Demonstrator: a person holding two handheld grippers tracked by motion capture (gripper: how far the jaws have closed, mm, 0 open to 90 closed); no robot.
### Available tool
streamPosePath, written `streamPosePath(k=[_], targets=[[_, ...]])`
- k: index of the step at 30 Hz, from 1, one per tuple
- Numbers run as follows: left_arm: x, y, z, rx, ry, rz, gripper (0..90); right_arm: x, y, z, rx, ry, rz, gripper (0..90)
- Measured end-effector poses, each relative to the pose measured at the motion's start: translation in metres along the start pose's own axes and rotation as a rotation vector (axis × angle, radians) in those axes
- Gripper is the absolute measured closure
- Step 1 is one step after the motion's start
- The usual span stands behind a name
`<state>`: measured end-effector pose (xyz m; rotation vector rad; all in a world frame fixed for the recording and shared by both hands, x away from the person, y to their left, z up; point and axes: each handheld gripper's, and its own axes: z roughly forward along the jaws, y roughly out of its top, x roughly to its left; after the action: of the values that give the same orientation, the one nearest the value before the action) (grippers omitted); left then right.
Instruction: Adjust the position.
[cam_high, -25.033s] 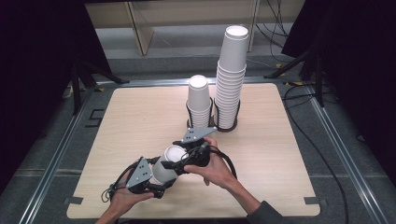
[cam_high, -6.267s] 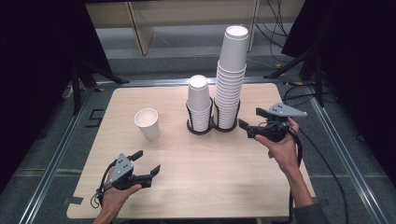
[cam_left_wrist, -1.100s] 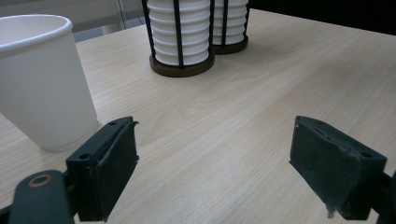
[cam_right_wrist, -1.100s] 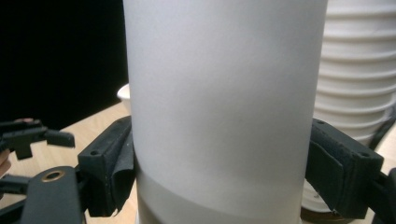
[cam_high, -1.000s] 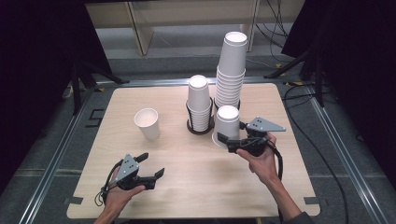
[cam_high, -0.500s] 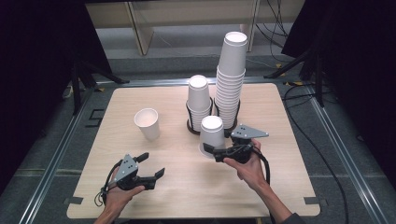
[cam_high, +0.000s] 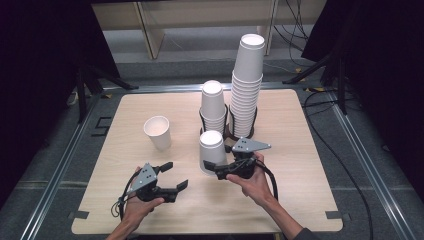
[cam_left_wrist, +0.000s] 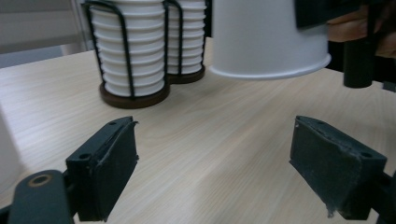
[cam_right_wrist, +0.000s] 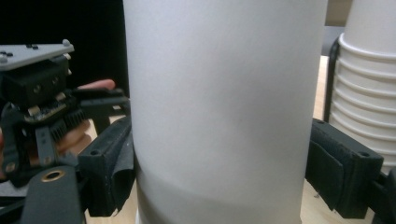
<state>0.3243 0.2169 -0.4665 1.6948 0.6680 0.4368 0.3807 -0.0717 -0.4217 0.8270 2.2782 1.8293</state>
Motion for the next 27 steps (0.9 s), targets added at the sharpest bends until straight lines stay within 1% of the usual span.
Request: streamPosePath(k=[1,2,3,4,5,6,8,9,10,11,13,14,15,16,17,18,19,20,21,22,23,24,25,26,27], targets=[[-0.002,0.001,0.002,0.0,-0.003,0.003,14.5,0.0,0.0,0.002,-0.008,-0.002,-0.01,18.4],[-0.004,0.002,0.004,0.003,-0.005,0.009,14.5,0.002,0.0,0.004,-0.008,0.009,-0.004,18.4],[-0.005,0.001,0.007,-0.025,-0.021,0.006,14.5,0.002,0.0,0.005,-0.006,0.003,-0.019,18.4],[-0.006,0.002,0.008,-0.029,-0.026,0.001,14.5,0.004,0.0,0.007,-0.004,0.013,-0.019,18.4],[-0.007,0.003,0.008,-0.027,-0.031,0.002,14.5,0.006,0.0,0.009,-0.003,0.023,-0.007,18.4],[-0.007,0.003,0.008,-0.033,-0.034,-0.002,14.5,0.006,0.0,0.01,-0.005,0.025,-0.03,18.4],[-0.007,0.003,0.008,-0.029,-0.04,-0.008,14.5,0.009,0.0,0.012,-0.001,0.038,-0.024,18.4],[-0.007,0.003,0.008,-0.024,-0.044,-0.014,14.5,0.009,0.0,0.014,-0.015,0.037,-0.041,18.4],[-0.006,0.003,0.009,-0.043,-0.053,-0.02,14.5,0.011,0.0,0.014,-0.002,0.046,-0.035,18.4],[-0.006,0.004,0.007,-0.024,-0.039,-0.019,14.5,0.011,0.0,0.016,-0.003,0.044,-0.043,18.5],[-0.005,0.004,0.007,-0.019,-0.04,-0.017,14.5,0.013,-0.001,0.018,-0.001,0.052,-0.034,18.6],[-0.005,0.004,0.007,-0.019,-0.042,-0.021,14.5,0.013,0.0,0.019,0.002,0.04,-0.05,18.6],[-0.006,0.004,0.007,-0.021,-0.047,-0.022,14.5,0.014,-0.001,0.021,0.005,0.056,-0.052,18.6],[-0.006,0.004,0.007,-0.021,-0.05,-0.024,14.5,0.015,-0.001,0.022,0.008,0.056,-0.044,18.7],[-0.007,0.004,0.008,-0.026,-0.051,-0.031,14.5,0.014,-0.001,0.024,-0.006,0.038,-0.086,18.7],[-0.007,0.005,0.008,-0.027,-0.051,-0.029,14.5,0.016,-0.001,0.027,-0.001,0.06,-0.063,18.7],[-0.007,0.005,0.008,-0.026,-0.052,-0.029,14.5,0.017,-0.001,0.028,0.0,0.047,-0.074,18.7],[-0.007,0.005,0.008,-0.023,-0.055,-0.028,14.5,0.017,-0.001,0.03,-0.004,0.051,-0.089,18.8],[-0.007,0.005,0.008,-0.023,-0.055,-0.028,14.5,0.019,-0.002,0.032,-0.005,0.059,-0.07,18.8],[-0.008,0.005,0.008,-0.021,-0.055,-0.028,14.5,0.019,-0.001,0.034,-0.001,0.057,-0.095,18.9],[-0.008,0.005,0.009,-0.02,-0.055,-0.029,14.5,0.021,-0.001,0.036,-0.002,0.065,-0.089,18.9],[-0.008,0.005,0.01,-0.028,-0.06,-0.033,13.9,0.022,-0.002,0.037,-0.004,0.061,-0.092,19.0],[-0.008,0.004,0.011,-0.04,-0.064,-0.034,12.5,0.022,-0.002,0.039,-0.007,0.07,-0.106,19.0],[-0.009,0.005,0.01,-0.015,-0.05,-0.026,10.4,0.024,-0.002,0.04,-0.004,0.07,-0.105,19.0],[-0.009,0.005,0.011,-0.01,-0.047,-0.026,8.3,0.025,-0.002,0.041,-0.004,0.069,-0.101,19.0]])
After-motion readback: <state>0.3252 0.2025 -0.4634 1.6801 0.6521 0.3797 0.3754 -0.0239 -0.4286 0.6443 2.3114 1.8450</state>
